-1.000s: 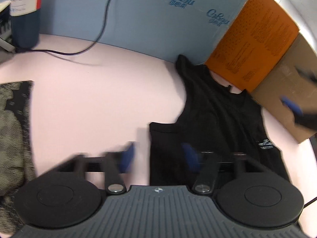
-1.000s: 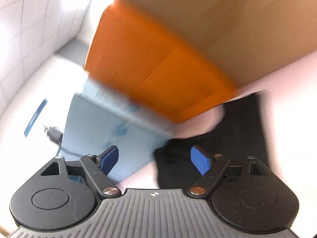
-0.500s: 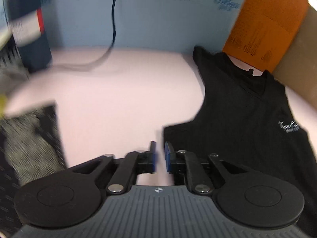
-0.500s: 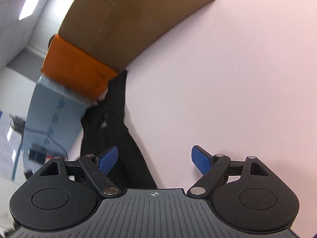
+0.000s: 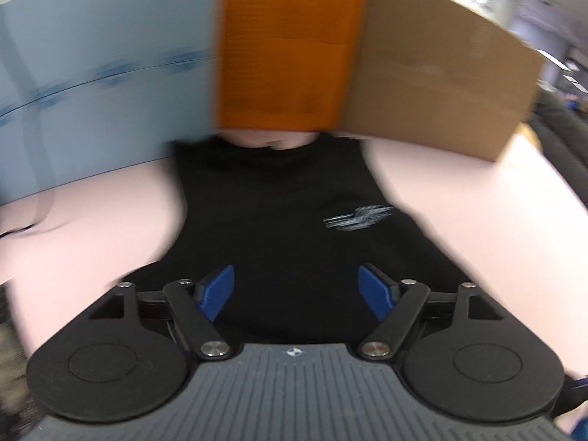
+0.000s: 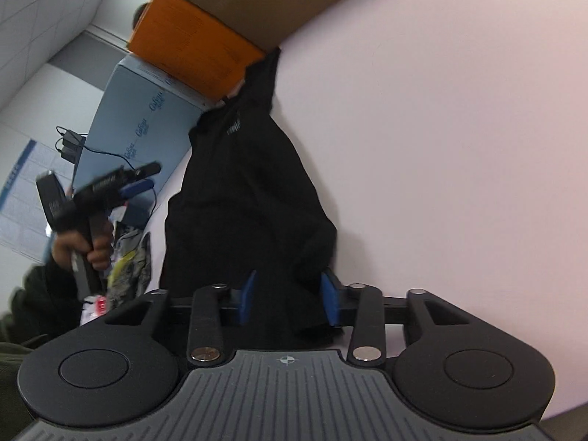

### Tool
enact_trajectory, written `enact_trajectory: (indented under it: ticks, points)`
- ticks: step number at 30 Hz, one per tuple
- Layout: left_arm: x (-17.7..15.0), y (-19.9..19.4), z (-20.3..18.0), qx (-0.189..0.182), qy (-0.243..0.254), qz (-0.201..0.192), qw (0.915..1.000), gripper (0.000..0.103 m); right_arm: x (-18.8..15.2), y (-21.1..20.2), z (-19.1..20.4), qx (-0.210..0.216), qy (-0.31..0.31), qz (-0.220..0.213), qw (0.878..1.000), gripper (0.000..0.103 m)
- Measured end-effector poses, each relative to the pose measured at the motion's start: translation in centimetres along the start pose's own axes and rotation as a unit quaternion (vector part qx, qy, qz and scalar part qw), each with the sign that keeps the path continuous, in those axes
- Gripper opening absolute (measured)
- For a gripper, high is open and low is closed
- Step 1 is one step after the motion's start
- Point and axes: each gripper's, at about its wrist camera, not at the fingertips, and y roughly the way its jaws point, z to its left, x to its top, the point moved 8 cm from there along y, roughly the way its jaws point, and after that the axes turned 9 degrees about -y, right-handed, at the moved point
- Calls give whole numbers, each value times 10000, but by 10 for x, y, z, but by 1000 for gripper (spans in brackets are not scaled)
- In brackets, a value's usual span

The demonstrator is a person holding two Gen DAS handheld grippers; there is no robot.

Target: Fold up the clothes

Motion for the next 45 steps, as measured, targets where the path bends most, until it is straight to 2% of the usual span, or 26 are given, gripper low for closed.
enact_trajectory:
  ticks: [2, 4, 7, 10, 15, 20, 21, 22, 23, 24, 26, 28, 31, 34, 36, 37, 39, 40, 42, 43, 45]
  points:
    - [7, 15, -28, -163, 149, 94, 9997, 73, 3, 11, 30, 292, -536, -60, 9981, 35]
    - [13, 30, -46, -169, 263, 138, 9994, 73, -4, 35, 64, 905, -957, 263, 9909, 35]
    - [18, 50, -60, -129, 289, 327, 9990, 73, -30, 79, 86, 1591, -1042, 1101, 9756, 35]
    - [17, 66, -71, -71, 412, 544, 9976, 75, -52, 109, 81, 1715, -785, 1641, 9682, 34]
    - [13, 82, -98, -24, 599, 694, 9958, 82, -55, 108, 82, 1797, -607, 1459, 9709, 37]
    - [0, 107, -132, 150, 971, 947, 9907, 82, -59, 107, 82, 1799, -472, 1279, 9742, 40]
    - [-4, 111, -138, 170, 1135, 962, 9887, 79, -59, 105, 83, 1768, -496, 1222, 9754, 40]
    - [-7, 112, -142, 141, 1279, 933, 9873, 52, -58, 101, 84, 1729, -560, 1119, 9770, 41]
    - [-10, 113, -145, 67, 1367, 924, 9863, 14, -54, 93, 85, 1711, -638, 959, 9785, 47]
    - [-11, 112, -145, -46, 1372, 950, 9860, 4, -48, 85, 86, 1679, -717, 745, 9804, 55]
    - [-6, 103, -140, -288, 1275, 810, 9881, 1, -33, 66, 85, 1477, -876, 249, 9848, 62]
    - [3, 93, -124, -279, 1239, 616, 9900, 1, -20, 51, 82, 1222, -1043, -34, 9870, 63]
    - [12, 85, -84, 61, 993, 582, 9933, 1, -8, 39, 81, 938, -1339, -141, 9864, 69]
    - [14, 85, -35, 565, 552, 778, 9938, 1, 5, 39, 71, 717, -1459, -39, 9867, 76]
    - [11, 80, -22, 432, 132, 924, 9947, 3, 11, 43, 61, 521, -1391, 14, 9889, 77]
    - [11, 76, -22, 305, 5, 958, 9949, 7, 13, 45, 55, 383, -1309, 27, 9906, 77]
    - [11, 67, -42, -13, 126, 838, 9964, 32, 14, 50, 45, 19, -1083, 29, 9941, 80]
    - [11, 64, -54, -112, 245, 726, 9970, 62, 11, 56, 43, -113, -949, 6, 9954, 80]
    - [13, 61, -80, -207, 478, 478, 9975, 87, 9, 62, 33, -160, -647, -62, 9978, 82]
    - [12, 62, -92, -239, 597, 412, 9971, 87, 9, 65, 29, -170, -485, -99, 9986, 82]
    - [9, 78, -111, -123, 847, 540, 9949, 87, 9, 74, 21, -98, -101, -203, 9997, 82]
